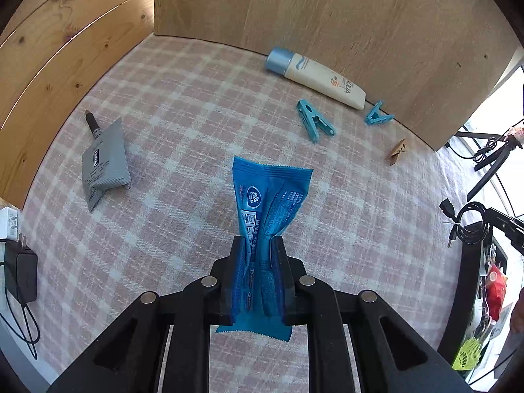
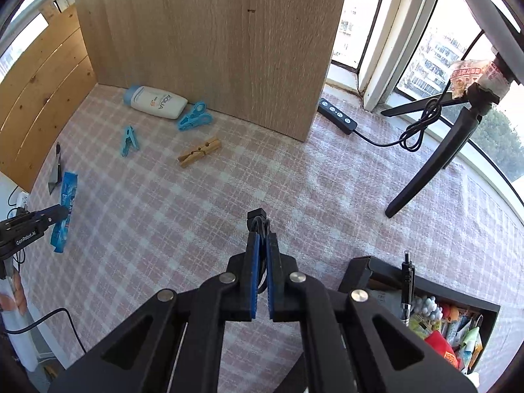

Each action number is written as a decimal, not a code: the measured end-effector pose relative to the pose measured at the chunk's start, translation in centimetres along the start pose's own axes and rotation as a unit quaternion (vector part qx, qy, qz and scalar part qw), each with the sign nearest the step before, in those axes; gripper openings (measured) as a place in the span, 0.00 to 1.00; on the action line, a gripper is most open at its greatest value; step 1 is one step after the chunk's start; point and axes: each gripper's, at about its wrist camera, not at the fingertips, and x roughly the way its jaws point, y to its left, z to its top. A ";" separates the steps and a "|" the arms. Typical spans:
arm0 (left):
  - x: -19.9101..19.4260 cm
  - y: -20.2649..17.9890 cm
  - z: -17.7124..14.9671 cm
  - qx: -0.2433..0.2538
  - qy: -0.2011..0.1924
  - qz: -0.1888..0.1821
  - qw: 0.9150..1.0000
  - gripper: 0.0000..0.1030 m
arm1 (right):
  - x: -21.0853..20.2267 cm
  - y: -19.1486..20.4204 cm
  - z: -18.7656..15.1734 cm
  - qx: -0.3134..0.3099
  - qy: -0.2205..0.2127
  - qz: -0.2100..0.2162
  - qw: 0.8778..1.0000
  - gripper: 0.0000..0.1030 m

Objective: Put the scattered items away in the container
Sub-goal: 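Lift the cable with the right gripper while the left lifts the blue wet-wipe pack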

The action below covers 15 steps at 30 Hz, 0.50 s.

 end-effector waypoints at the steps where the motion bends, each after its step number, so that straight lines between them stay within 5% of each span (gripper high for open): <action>1: -0.5 -0.3 0.0 0.002 -0.003 -0.005 1.000 0.14 | -0.4 -0.3 -0.1 0.003 -0.003 0.000 1.000 0.04; 9: -4.7 -7.5 -0.2 0.068 -0.034 -0.058 0.995 0.14 | -6.6 -4.7 -1.2 0.027 -0.039 0.013 0.999 0.04; 15: -8.1 -16.1 -1.8 0.146 -0.049 -0.115 0.981 0.14 | -13.7 -9.2 -4.4 0.068 -0.082 0.019 0.994 0.04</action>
